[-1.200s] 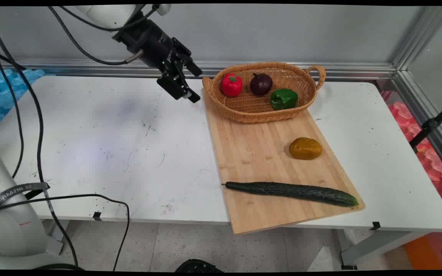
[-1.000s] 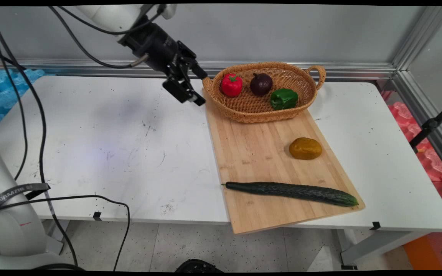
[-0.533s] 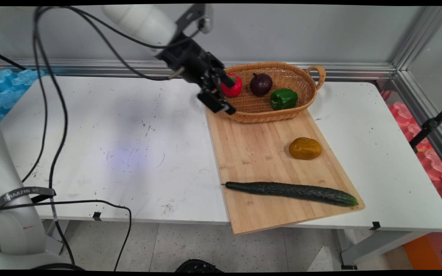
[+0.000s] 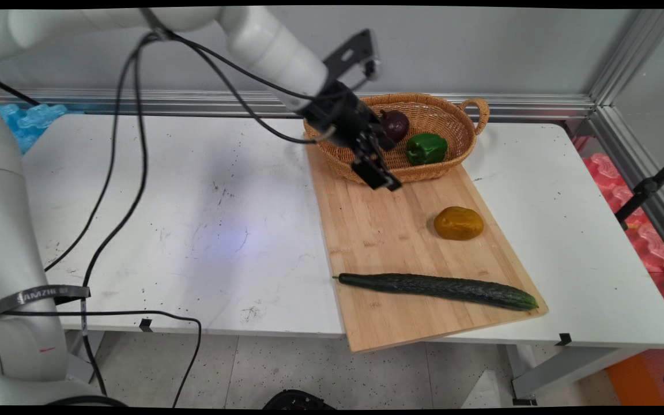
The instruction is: Pick up the potato from the cutting board
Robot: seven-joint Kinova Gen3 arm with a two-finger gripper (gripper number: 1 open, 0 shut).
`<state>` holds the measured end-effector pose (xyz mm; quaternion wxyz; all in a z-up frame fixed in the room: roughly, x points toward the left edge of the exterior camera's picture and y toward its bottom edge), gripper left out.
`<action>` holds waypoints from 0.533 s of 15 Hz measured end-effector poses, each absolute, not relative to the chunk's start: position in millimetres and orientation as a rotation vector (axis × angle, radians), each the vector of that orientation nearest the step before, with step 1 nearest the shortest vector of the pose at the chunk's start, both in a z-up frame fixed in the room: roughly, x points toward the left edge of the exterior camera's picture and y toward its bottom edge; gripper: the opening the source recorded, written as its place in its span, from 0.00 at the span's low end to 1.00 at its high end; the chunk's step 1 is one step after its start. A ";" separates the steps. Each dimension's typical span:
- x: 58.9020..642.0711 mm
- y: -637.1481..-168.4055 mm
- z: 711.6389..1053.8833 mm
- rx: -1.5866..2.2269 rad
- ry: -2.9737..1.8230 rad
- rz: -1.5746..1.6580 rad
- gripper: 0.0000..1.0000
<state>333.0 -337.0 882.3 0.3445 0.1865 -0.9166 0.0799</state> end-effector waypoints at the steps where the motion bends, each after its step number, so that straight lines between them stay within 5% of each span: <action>1: 322.6 -340.9 875.9 0.486 -2.381 0.204 1.00; 8: 260.1 -367.2 834.9 0.514 -2.393 0.180 1.00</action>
